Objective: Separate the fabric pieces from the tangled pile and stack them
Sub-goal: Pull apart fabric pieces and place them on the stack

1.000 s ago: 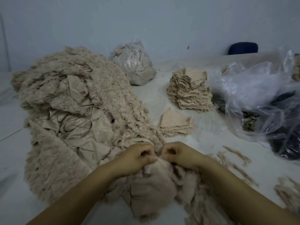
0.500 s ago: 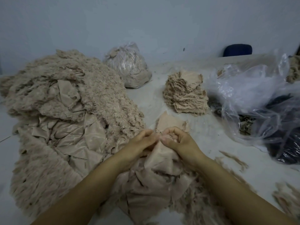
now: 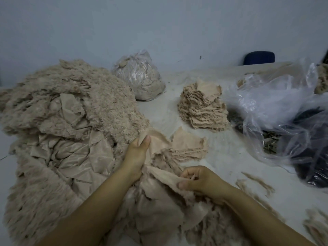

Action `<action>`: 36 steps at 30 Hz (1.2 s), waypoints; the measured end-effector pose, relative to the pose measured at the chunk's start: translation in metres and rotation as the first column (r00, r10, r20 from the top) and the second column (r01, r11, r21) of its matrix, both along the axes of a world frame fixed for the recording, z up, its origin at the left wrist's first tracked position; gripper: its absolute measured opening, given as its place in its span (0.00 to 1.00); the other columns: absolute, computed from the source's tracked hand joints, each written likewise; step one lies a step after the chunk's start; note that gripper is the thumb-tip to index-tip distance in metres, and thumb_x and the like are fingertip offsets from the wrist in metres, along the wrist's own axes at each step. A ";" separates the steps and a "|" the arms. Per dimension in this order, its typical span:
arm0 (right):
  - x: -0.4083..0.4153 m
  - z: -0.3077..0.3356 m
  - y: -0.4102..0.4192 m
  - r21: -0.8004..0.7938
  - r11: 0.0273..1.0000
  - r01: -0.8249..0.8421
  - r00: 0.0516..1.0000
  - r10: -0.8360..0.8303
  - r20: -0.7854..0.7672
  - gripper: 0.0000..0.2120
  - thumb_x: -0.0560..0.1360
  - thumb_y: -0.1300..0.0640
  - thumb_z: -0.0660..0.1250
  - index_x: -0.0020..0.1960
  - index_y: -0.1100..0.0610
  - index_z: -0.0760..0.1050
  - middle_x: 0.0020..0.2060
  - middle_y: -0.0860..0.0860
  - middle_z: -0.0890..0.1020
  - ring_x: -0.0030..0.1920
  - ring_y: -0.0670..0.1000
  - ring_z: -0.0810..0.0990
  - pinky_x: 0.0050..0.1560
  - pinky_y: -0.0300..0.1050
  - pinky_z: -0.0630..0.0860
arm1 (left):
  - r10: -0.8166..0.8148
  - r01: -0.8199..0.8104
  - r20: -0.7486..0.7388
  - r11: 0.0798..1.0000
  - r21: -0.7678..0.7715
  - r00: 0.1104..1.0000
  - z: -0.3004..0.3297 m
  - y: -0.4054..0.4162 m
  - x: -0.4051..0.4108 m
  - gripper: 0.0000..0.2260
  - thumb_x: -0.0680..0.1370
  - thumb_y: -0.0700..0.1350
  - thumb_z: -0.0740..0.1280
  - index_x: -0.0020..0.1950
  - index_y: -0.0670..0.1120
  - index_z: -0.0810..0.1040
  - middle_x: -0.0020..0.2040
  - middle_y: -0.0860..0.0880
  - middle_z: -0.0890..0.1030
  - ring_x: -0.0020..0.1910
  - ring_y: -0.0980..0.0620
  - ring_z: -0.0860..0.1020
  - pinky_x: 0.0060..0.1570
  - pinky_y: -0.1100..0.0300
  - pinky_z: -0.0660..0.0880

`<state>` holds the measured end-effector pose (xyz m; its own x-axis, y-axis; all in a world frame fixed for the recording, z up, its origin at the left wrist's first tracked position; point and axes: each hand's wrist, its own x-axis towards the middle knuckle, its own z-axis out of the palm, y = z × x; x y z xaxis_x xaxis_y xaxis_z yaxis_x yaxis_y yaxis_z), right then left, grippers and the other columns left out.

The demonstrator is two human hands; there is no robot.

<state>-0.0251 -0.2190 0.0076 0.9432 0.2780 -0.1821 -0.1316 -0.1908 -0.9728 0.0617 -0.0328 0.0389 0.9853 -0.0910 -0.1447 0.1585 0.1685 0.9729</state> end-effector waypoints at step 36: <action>0.091 -0.003 -0.020 -0.344 0.543 0.766 0.588 -0.376 0.717 0.07 0.80 0.57 0.62 0.55 0.57 0.76 0.50 0.53 0.77 0.53 0.52 0.73 0.48 0.40 0.68 | -0.287 -0.107 0.380 0.659 0.744 0.880 -0.045 -0.093 0.059 0.16 0.81 0.48 0.59 0.32 0.51 0.67 0.30 0.52 0.72 0.36 0.48 0.73 0.34 0.55 0.63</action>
<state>0.0659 -0.2385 0.0047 0.8145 -0.3404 0.4698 0.0293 -0.7846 -0.6193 0.1207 -0.1263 -0.0057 0.9434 -0.2419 0.2269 -0.3297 -0.6106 0.7200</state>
